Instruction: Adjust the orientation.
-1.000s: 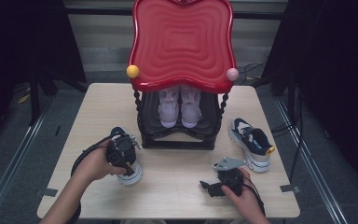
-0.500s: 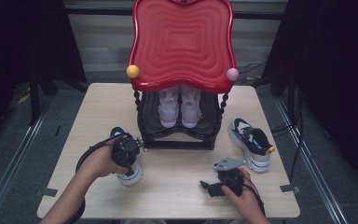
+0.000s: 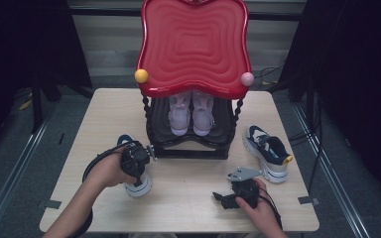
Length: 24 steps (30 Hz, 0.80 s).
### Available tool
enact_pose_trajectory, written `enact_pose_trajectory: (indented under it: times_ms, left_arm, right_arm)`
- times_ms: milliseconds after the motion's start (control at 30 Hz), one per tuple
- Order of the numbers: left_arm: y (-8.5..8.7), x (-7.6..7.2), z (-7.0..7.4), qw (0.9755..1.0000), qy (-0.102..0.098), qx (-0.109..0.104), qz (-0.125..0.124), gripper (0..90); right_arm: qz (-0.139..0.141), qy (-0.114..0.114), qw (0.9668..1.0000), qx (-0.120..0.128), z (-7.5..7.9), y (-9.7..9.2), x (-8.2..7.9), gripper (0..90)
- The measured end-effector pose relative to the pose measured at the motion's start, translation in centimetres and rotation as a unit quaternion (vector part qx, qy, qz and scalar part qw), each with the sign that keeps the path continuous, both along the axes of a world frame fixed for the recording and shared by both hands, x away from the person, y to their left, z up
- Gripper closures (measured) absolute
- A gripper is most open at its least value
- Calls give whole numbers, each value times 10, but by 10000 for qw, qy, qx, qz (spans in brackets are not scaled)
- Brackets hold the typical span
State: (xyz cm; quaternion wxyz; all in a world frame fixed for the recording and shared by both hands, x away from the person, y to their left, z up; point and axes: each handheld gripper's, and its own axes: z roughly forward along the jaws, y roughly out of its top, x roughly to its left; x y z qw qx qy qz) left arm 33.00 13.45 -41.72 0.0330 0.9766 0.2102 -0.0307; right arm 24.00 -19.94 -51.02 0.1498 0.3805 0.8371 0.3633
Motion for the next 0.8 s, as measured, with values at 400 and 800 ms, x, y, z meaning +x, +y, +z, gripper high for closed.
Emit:
enact_pose_trajectory:
  times_ms: [400, 800]
  left_arm:
    - [3, -1, 8, 9999, -74, -70, 68, 708]
    - [6, 0, 24, 10000, -1, 3, 97, 746]
  right_arm:
    - [0, 0, 10000, 0, 0, 0, 0, 131]
    - [-6, 0, 10000, 6, 0, 0, 0, 131]
